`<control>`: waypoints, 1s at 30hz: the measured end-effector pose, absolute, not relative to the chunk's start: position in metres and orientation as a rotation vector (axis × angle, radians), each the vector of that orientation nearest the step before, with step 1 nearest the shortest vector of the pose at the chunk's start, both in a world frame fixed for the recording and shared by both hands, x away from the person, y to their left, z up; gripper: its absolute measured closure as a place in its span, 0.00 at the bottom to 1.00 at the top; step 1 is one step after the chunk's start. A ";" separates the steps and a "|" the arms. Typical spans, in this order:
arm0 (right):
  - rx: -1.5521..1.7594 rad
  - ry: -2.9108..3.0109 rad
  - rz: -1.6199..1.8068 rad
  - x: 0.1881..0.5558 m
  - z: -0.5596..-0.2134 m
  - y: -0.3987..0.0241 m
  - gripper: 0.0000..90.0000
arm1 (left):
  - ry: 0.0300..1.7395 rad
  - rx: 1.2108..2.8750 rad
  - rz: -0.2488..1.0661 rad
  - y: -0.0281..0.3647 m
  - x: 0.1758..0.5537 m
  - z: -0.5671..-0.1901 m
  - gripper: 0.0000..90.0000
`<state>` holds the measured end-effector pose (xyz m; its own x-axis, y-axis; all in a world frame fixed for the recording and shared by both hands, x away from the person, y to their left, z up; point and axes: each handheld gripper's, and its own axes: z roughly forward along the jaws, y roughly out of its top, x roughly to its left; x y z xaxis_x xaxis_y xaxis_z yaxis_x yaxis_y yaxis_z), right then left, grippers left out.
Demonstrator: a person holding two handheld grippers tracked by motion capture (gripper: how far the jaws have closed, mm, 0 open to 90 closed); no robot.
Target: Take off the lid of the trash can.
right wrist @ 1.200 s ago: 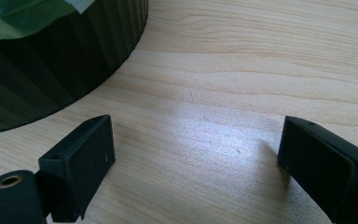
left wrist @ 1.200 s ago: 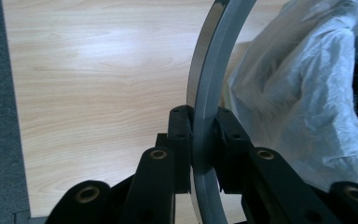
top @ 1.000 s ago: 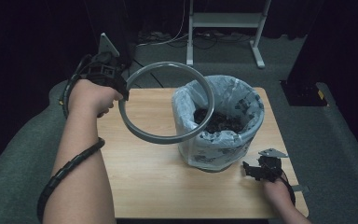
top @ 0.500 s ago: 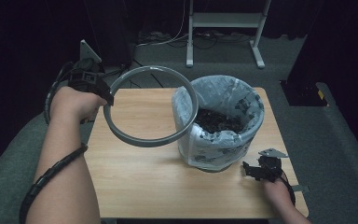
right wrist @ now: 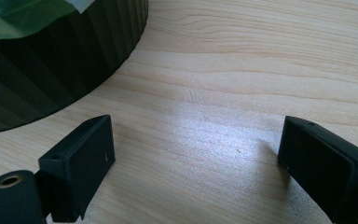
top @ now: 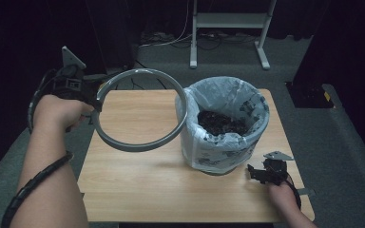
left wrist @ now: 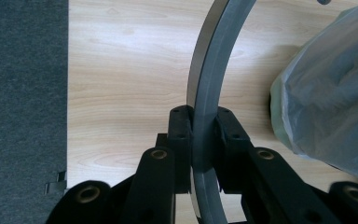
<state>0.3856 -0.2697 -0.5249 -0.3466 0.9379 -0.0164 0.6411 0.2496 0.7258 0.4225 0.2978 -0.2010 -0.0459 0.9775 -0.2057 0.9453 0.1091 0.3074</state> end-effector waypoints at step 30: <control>1.432 2.079 0.878 0.386 -0.525 -0.270 0.11 | 2.092 1.830 0.167 0.325 0.414 -0.223 0.87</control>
